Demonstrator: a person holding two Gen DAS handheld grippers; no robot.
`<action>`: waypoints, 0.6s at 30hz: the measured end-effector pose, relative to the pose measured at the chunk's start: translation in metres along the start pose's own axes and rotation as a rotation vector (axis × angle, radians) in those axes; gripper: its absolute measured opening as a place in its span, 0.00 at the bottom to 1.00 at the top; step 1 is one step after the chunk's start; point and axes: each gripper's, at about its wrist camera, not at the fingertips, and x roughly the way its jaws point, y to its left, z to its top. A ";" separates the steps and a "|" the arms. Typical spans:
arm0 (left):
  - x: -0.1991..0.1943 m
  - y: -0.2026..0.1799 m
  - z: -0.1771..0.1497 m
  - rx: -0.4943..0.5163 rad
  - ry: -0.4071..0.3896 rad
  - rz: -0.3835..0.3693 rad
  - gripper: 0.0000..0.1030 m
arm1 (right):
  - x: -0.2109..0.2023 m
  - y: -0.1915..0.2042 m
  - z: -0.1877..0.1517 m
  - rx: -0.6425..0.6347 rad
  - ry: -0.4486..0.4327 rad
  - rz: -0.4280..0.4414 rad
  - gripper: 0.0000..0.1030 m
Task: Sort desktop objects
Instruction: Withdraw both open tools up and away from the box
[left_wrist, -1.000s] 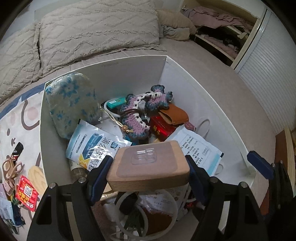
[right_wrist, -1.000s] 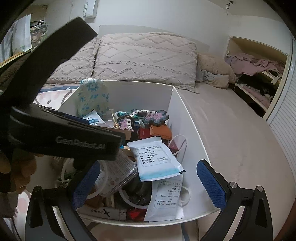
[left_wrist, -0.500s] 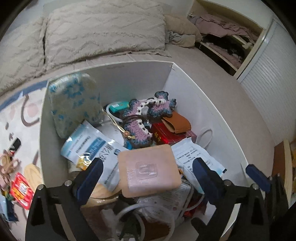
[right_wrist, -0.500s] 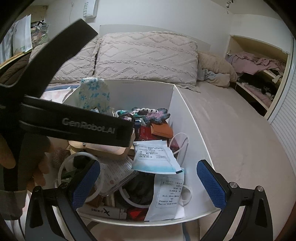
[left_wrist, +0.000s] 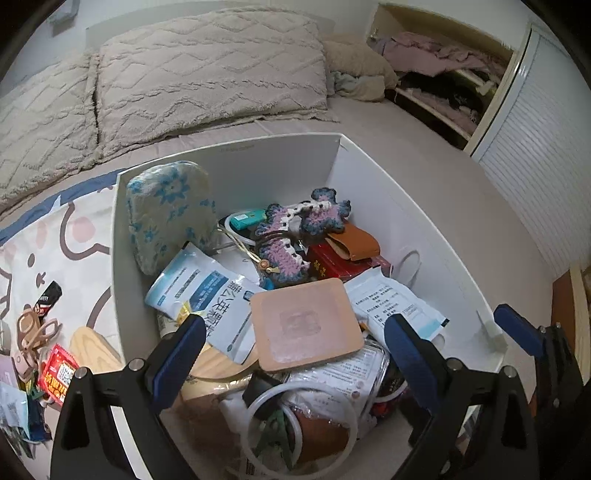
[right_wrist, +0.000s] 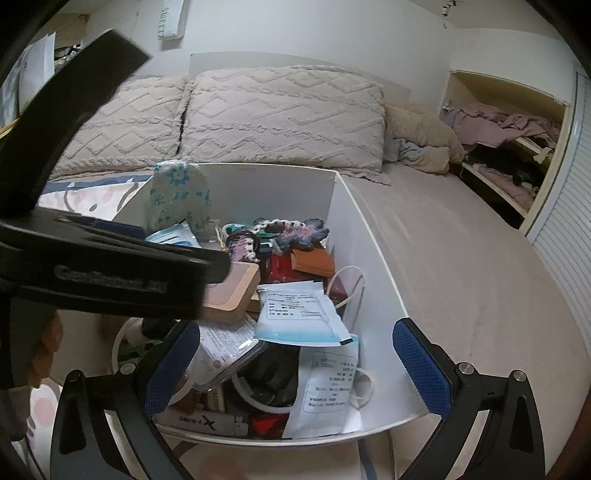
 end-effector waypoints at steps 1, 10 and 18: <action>-0.004 0.001 -0.001 -0.001 -0.010 0.003 0.95 | -0.002 0.000 0.000 0.003 -0.003 -0.005 1.00; -0.037 0.010 -0.007 0.023 -0.105 0.033 1.00 | -0.016 -0.008 0.004 0.050 -0.065 -0.025 1.00; -0.062 0.021 -0.013 0.047 -0.176 0.100 1.00 | -0.024 0.001 0.005 0.050 -0.084 -0.028 1.00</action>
